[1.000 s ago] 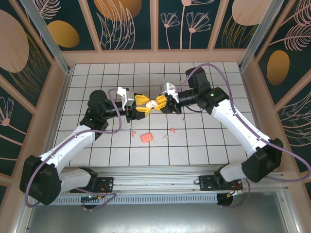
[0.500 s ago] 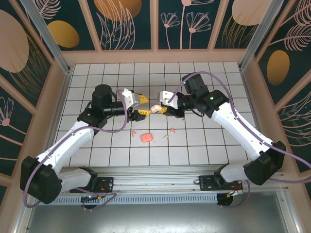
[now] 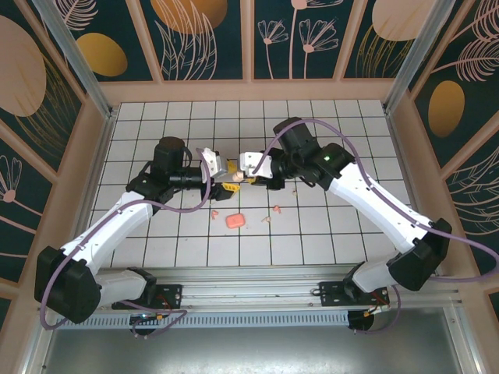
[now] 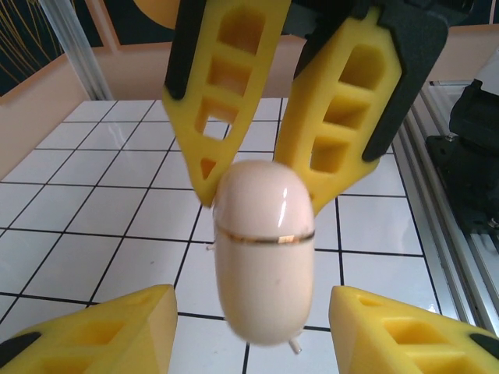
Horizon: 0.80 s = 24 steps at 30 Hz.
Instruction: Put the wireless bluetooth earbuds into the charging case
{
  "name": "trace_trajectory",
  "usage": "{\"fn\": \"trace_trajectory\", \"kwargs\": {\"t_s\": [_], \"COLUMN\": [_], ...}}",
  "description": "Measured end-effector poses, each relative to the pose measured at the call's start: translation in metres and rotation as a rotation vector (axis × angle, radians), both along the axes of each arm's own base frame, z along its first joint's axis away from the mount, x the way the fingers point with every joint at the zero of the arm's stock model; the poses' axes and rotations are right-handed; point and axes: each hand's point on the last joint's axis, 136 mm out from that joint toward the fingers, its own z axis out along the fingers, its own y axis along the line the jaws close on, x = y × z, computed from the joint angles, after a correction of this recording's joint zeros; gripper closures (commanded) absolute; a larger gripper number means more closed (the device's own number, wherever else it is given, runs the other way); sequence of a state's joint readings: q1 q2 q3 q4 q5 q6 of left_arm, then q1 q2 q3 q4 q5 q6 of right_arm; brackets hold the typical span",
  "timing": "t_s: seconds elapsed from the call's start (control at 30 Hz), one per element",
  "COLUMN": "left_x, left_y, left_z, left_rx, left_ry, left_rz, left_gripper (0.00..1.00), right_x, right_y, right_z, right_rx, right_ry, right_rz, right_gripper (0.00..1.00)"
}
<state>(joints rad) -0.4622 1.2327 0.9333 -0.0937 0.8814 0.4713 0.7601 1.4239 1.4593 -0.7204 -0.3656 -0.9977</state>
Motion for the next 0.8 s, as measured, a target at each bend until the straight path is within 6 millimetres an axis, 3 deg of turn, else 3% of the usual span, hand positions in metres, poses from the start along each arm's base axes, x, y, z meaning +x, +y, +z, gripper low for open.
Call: {"fn": "trace_trajectory", "kwargs": {"t_s": [0.4, 0.53, 0.8], "left_x": [-0.001, -0.001, -0.001], "left_y": [0.000, -0.001, 0.000], "left_z": [0.000, 0.001, -0.001], "left_rx": [-0.003, -0.005, -0.006], "left_ry": [0.004, 0.000, 0.003], "left_rz": [-0.006, -0.006, -0.005], "left_gripper": [0.77, 0.78, 0.78], "right_x": [-0.001, -0.002, -0.002], "right_y": [0.008, 0.008, 0.012], "right_z": [-0.004, -0.004, 0.003], "right_rx": [-0.034, -0.028, 0.028], "right_ry": [-0.010, 0.003, 0.037], "right_rz": [0.015, 0.007, 0.004], "right_gripper": [0.82, 0.64, 0.61]}}
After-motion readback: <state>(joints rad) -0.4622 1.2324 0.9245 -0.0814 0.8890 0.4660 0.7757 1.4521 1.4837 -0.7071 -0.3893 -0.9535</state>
